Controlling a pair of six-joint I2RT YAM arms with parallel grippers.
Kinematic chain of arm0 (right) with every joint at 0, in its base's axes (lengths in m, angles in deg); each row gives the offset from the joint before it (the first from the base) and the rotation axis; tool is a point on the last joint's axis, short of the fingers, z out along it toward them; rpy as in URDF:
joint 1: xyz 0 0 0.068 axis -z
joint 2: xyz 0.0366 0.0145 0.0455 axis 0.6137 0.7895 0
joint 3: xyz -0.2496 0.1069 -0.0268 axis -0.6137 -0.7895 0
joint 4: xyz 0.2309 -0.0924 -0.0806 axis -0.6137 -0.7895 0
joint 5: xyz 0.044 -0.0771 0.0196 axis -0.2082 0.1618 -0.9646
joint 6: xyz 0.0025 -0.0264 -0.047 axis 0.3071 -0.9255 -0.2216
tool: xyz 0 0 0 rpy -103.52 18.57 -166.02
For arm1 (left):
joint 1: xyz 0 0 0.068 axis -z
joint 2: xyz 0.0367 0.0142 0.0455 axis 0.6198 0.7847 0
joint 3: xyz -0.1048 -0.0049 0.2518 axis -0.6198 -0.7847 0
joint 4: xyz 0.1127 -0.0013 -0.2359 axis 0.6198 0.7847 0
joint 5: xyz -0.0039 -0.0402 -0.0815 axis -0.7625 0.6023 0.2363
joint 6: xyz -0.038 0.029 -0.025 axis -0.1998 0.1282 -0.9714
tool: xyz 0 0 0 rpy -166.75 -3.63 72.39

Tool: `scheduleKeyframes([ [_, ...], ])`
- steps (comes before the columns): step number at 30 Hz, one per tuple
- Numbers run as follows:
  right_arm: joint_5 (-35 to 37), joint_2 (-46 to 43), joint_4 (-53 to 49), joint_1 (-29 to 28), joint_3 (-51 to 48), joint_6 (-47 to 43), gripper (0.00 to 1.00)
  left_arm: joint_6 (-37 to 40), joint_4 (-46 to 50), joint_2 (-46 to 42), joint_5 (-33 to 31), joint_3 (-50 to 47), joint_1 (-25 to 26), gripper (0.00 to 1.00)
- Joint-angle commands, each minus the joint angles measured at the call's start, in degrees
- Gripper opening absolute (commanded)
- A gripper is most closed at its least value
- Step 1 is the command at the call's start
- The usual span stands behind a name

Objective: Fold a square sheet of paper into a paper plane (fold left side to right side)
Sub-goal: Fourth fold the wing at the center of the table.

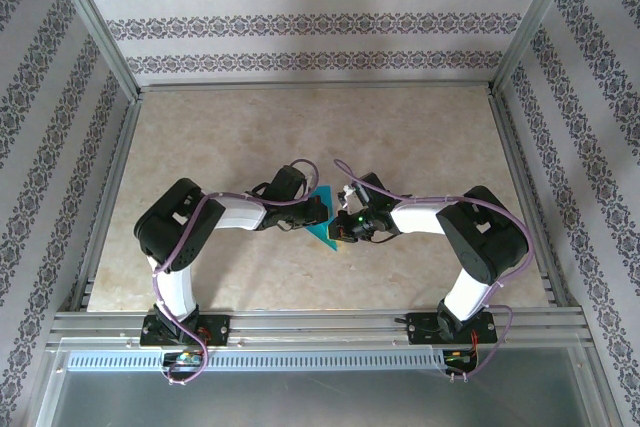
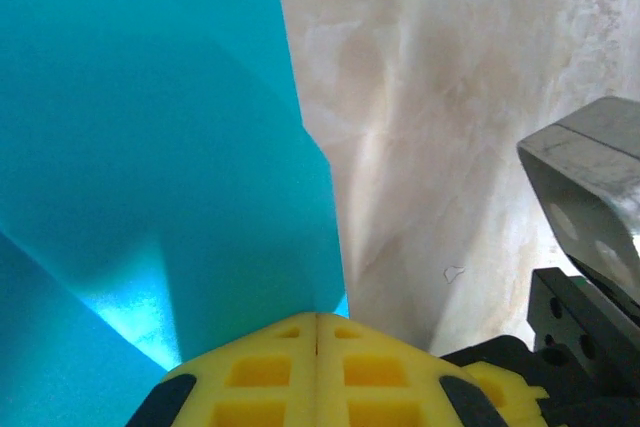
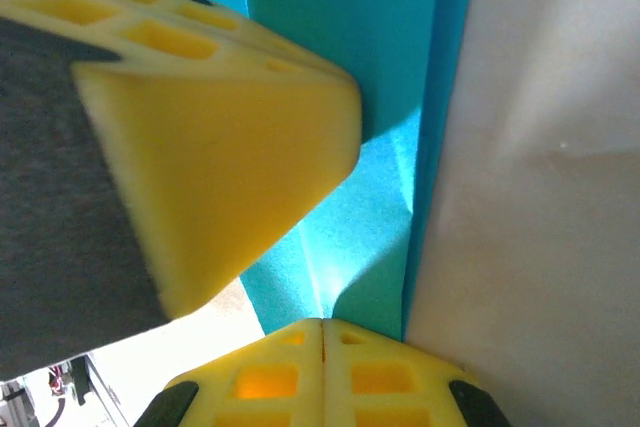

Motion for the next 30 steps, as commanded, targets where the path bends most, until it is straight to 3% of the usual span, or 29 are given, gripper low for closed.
scheduleKeyframes([
  [1, 8.7, 2.4, -11.9, 0.3, -2.5, -2.2, 0.00, 1.3, 0.1, 1.5, -1.6, 1.3, -0.6, 0.00],
  [30, 7.5, 2.6, -12.8, -0.1, -3.4, -2.7, 0.00, 7.6, 2.5, 5.6, -1.3, 6.1, -9.7, 0.00],
])
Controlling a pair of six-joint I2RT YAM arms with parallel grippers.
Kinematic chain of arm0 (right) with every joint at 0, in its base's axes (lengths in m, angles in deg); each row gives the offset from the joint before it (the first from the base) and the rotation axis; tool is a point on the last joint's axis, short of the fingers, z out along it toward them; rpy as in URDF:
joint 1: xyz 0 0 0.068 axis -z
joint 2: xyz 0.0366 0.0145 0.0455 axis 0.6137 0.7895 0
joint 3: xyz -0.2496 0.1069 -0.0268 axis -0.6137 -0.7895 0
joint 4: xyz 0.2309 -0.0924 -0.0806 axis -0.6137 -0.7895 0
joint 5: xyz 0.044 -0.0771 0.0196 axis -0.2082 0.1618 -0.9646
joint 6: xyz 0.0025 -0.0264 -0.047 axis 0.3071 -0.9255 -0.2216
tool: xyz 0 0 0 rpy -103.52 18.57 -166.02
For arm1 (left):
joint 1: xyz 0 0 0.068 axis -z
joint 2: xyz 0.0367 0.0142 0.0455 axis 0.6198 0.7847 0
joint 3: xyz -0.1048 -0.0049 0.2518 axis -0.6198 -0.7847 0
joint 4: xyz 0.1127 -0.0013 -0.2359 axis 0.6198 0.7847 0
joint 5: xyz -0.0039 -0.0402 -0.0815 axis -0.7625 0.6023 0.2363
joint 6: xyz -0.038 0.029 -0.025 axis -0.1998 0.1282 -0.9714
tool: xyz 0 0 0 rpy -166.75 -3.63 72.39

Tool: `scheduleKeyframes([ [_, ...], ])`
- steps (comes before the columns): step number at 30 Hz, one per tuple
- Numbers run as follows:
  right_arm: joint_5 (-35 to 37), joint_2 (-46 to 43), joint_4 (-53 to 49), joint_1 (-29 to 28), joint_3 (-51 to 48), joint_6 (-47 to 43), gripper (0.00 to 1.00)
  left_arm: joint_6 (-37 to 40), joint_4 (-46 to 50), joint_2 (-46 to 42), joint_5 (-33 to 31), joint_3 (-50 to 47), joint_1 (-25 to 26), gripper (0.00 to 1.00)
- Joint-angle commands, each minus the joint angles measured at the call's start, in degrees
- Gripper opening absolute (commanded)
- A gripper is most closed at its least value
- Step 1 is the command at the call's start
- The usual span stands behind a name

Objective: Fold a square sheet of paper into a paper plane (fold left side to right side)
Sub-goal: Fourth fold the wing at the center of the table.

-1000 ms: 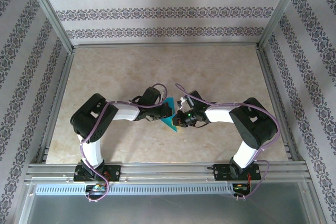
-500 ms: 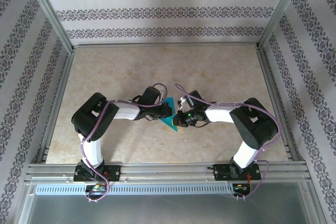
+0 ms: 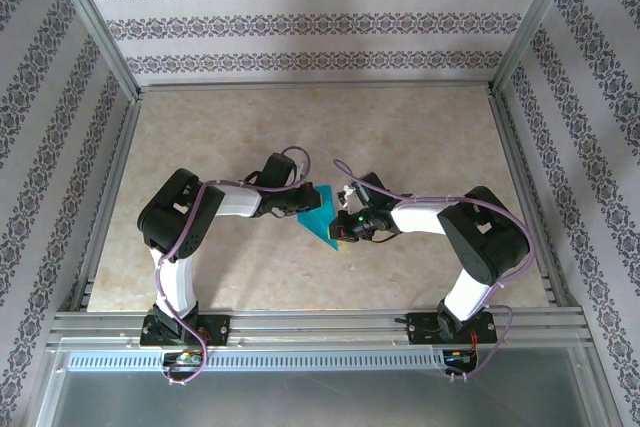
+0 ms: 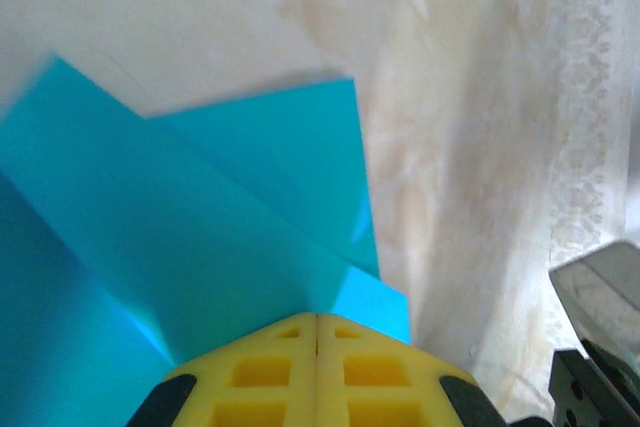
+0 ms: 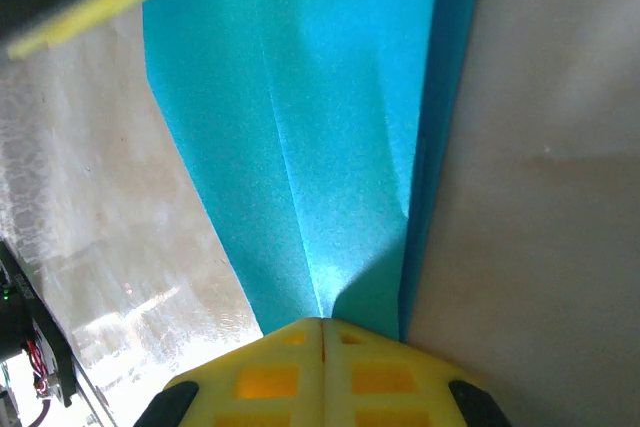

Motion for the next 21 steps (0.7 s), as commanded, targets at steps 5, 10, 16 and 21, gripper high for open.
scheduleKeyframes([
  [5, 6.4, 2.6, -11.6, -0.2, -3.7, -1.2, 0.00, 4.9, 2.7, 3.1, -3.7, 3.5, -5.4, 0.00],
  [10, 6.1, 2.5, -11.4, -0.2, -3.8, -1.0, 0.00, 6.1, 2.8, 4.0, -3.9, 4.7, -8.2, 0.00],
  [16, 5.6, 1.4, -10.8, -0.1, -3.9, -1.0, 0.00, 7.5, 2.9, 4.1, -4.1, 5.2, -11.0, 0.00],
  [21, 3.9, -0.5, -10.4, 1.0, -3.6, -2.4, 0.00, 9.9, 4.6, 0.5, -3.9, 5.5, -11.9, 0.00],
])
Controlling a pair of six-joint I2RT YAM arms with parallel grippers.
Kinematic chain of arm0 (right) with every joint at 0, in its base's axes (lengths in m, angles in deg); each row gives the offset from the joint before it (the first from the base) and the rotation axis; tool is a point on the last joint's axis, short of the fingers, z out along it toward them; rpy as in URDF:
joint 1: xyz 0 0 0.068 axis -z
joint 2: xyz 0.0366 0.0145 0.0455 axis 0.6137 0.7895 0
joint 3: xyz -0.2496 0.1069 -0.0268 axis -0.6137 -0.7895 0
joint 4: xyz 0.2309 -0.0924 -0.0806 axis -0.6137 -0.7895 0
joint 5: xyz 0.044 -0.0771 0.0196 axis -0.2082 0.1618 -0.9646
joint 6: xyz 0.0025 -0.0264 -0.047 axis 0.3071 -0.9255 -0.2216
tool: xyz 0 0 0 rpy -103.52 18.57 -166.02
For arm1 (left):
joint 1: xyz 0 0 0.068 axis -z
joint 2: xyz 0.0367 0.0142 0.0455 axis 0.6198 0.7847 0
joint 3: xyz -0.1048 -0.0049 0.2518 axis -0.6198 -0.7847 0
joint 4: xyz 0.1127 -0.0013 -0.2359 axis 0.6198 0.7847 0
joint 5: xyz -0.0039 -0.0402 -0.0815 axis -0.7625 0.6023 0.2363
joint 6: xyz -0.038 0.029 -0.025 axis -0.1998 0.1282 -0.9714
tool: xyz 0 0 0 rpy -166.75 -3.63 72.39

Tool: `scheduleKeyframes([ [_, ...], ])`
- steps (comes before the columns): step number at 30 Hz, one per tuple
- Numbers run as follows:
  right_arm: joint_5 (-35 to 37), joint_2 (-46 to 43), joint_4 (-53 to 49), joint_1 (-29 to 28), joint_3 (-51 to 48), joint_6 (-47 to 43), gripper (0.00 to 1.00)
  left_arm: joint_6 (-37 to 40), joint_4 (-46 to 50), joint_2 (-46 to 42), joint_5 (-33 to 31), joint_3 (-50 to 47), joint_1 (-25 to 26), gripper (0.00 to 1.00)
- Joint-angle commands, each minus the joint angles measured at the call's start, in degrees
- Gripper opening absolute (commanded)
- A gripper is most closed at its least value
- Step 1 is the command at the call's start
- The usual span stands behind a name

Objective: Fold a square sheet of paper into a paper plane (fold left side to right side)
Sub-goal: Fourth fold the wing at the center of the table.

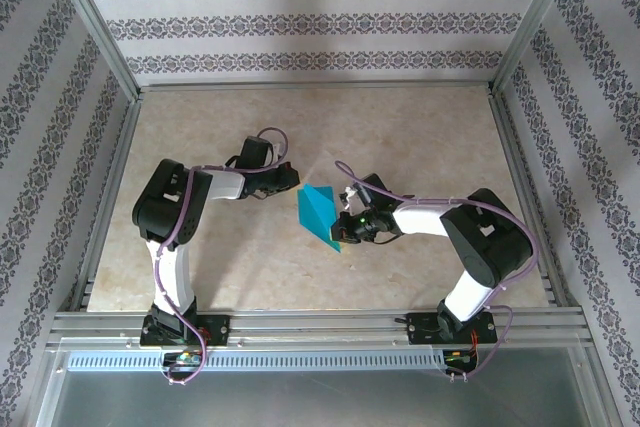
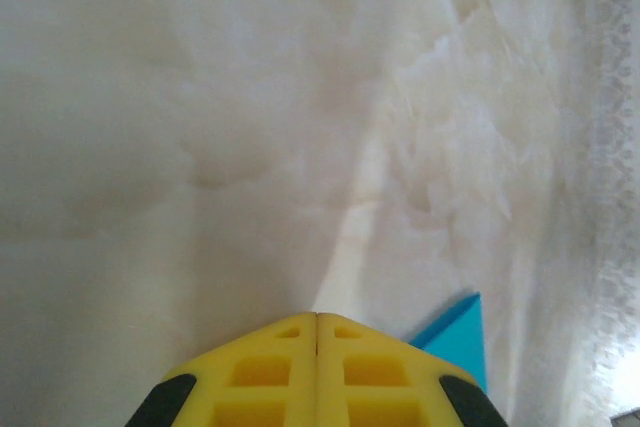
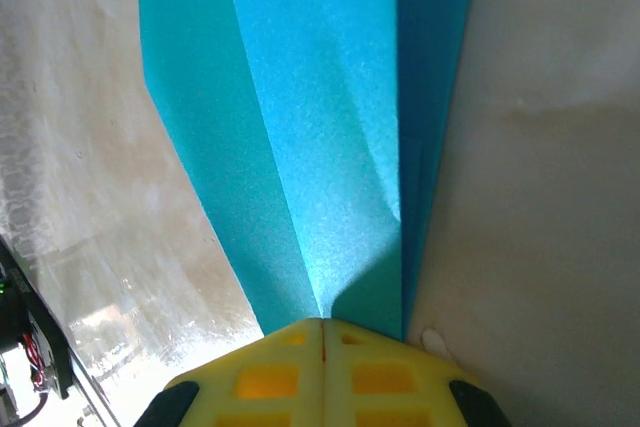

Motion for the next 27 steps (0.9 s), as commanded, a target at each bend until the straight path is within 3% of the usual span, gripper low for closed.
scheduleKeyframes([
  [1, 3.4, 0.7, -9.1, 1.1, -2.5, -2.7, 0.00, 4.0, 3.2, -3.3, -3.4, 0.7, -1.5, 0.00],
  [5, 1.8, 0.2, -9.3, 2.0, -1.6, -5.4, 0.00, 3.0, 2.2, -9.3, -2.2, -2.9, -0.7, 0.00],
  [11, 1.6, 1.0, -9.9, 2.6, -0.8, -7.0, 0.00, -0.5, 0.0, -15.5, -1.1, -8.7, 6.2, 0.00],
  [17, 1.9, 1.4, -9.8, 2.8, -0.8, -6.9, 0.00, -3.9, -3.8, -10.8, 0.9, -7.7, 11.4, 0.00],
  [27, 2.3, 1.2, -9.6, 2.8, -1.1, -6.4, 0.00, -2.7, -2.3, -3.6, 0.2, -3.2, 12.1, 0.00],
])
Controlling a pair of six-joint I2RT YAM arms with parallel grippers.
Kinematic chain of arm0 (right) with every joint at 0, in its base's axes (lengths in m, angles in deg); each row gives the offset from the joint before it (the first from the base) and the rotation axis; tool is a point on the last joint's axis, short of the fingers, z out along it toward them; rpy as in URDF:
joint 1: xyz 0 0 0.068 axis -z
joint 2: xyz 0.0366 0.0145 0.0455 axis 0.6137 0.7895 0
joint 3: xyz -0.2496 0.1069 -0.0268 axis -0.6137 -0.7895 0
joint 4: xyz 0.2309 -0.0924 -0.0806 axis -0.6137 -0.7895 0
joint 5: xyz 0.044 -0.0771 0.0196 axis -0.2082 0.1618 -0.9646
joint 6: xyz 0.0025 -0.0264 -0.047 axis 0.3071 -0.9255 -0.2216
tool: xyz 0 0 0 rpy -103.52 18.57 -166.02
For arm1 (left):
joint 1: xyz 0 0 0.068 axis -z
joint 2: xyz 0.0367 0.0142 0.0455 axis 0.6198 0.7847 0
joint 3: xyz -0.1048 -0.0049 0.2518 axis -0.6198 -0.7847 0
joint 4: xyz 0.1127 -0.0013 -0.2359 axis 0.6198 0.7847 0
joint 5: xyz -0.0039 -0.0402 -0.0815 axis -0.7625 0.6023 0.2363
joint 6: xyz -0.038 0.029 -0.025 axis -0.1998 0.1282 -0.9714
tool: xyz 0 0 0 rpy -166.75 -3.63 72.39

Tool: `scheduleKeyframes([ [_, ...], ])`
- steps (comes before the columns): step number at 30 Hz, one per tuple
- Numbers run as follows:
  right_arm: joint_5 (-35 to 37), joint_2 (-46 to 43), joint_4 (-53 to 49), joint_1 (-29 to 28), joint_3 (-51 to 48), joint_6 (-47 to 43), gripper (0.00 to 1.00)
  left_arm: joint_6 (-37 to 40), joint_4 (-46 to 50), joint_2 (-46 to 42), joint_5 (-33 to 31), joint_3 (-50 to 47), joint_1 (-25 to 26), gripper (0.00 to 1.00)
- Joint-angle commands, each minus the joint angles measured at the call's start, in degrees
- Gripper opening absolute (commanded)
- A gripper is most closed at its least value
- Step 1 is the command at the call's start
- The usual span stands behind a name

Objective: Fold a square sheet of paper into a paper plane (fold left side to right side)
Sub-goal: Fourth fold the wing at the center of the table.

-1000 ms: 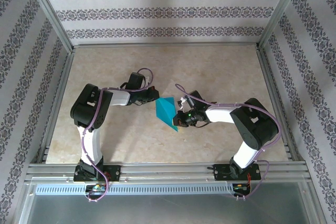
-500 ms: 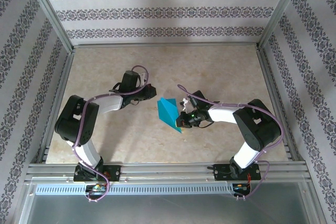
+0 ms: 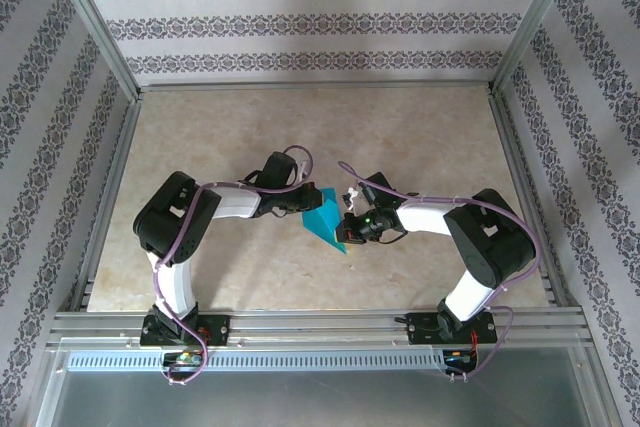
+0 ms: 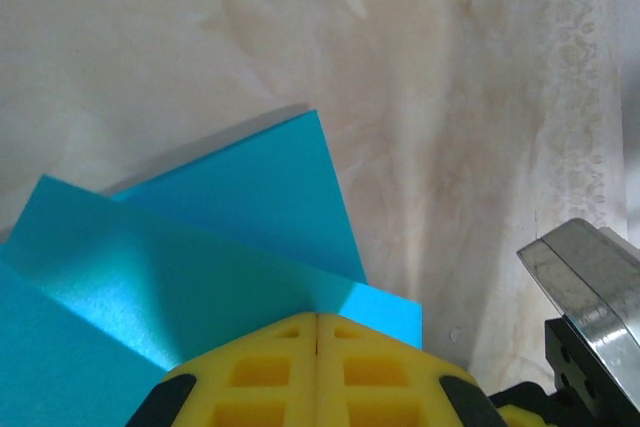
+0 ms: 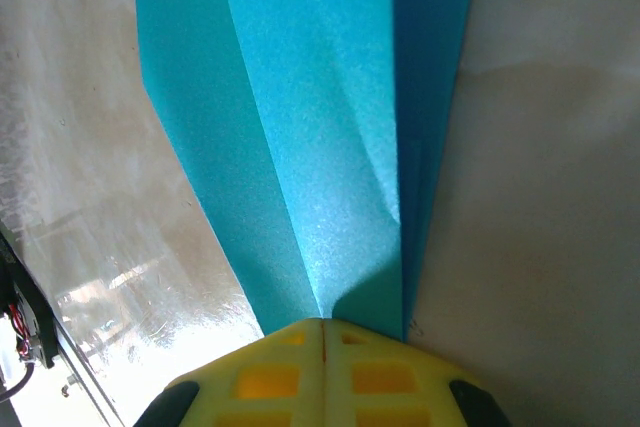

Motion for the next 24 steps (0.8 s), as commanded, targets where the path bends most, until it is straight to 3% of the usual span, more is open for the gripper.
scheduleKeyframes([
  [1, 4.2, 1.6, -5.8, 0.7, -1.3, -1.0, 0.00, 0.3, 0.1, 1.4, -0.7, 1.9, 0.2, 0.00],
  [18, -3.2, -4.9, -2.7, 1.1, 4.9, 5.2, 0.00, 3.1, 5.5, 4.8, -3.9, 1.1, 0.2, 0.00],
  [24, -2.2, -2.0, 2.0, -0.3, 6.2, 9.4, 0.00, 2.9, 5.0, 4.8, -3.7, 0.9, 0.3, 0.00],
])
